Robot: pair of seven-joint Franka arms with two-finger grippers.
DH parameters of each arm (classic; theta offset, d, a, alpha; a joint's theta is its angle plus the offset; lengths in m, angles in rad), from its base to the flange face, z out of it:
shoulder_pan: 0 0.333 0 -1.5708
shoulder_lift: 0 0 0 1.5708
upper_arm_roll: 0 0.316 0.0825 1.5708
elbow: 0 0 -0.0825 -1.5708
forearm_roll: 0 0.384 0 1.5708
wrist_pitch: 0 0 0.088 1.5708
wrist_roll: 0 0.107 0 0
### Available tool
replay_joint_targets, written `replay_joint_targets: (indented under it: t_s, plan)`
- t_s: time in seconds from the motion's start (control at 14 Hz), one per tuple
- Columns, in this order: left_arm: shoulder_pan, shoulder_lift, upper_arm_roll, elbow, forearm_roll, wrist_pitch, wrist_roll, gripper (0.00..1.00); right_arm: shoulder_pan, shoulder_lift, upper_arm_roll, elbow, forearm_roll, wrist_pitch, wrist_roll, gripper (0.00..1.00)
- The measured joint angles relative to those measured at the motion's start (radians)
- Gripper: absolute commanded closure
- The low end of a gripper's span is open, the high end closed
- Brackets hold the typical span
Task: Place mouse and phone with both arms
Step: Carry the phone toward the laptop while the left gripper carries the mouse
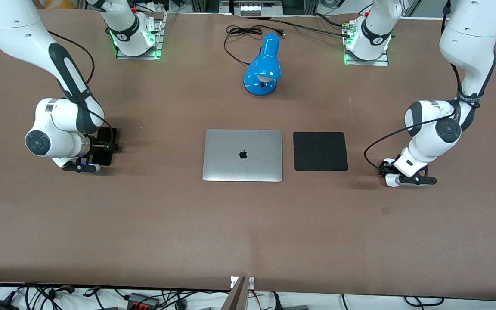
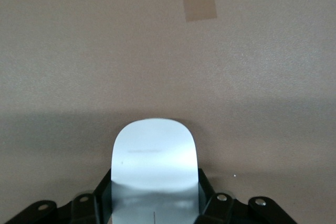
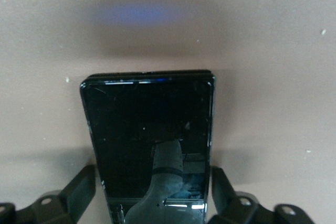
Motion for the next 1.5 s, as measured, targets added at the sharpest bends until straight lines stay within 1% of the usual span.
replay_joint_targets:
  t_s: [0.14,0.21,0.29,0.36,0.5,0.64,0.79,1.0,1.14,1.21,1.36,1.5]
  plan:
    - [0.000,-0.003,0.000,0.002,0.000,0.001,0.000,0.54,0.000,-0.002,0.000,0.000,0.000,-0.005,0.000,0.54]
    - [0.000,-0.007,-0.001,0.004,0.000,0.001,0.000,0.53,0.000,-0.011,0.000,0.002,0.000,-0.017,0.000,0.65]
    - [0.000,-0.013,-0.001,0.005,0.000,0.001,0.000,0.53,0.000,-0.011,0.000,-0.001,0.000,-0.026,0.000,0.69]
    - [0.000,-0.022,-0.002,0.006,0.000,0.000,0.000,0.53,0.000,-0.010,0.000,-0.001,0.000,-0.029,0.000,0.77]
    - [-0.001,-0.046,-0.003,0.009,0.000,-0.033,0.000,0.53,0.000,-0.010,0.000,0.000,0.000,-0.042,0.000,0.80]
    - [-0.004,-0.075,-0.006,0.017,0.000,-0.086,0.000,0.53,0.000,-0.012,0.002,0.008,0.000,-0.061,0.000,0.86]
    - [-0.007,-0.096,-0.008,0.035,0.000,-0.145,0.000,0.53,0.002,-0.018,0.008,0.047,0.000,-0.115,0.000,0.86]
    - [-0.009,-0.117,-0.026,0.128,0.000,-0.341,-0.001,0.53,0.021,-0.040,0.016,0.149,0.001,-0.226,0.000,0.86]
    - [-0.011,-0.127,-0.045,0.216,0.000,-0.489,-0.002,0.53,0.061,-0.047,0.024,0.207,0.013,-0.252,0.011,0.86]
    - [-0.012,-0.130,-0.054,0.252,0.000,-0.547,-0.004,0.53,0.091,-0.047,0.027,0.221,0.037,-0.252,0.027,0.86]
    - [-0.013,-0.132,-0.081,0.303,0.000,-0.637,-0.029,0.53,0.169,-0.044,0.031,0.229,0.094,-0.250,0.061,0.86]
    - [-0.015,-0.133,-0.122,0.332,0.000,-0.690,-0.088,0.53,0.241,-0.034,0.033,0.230,0.133,-0.231,0.099,0.86]
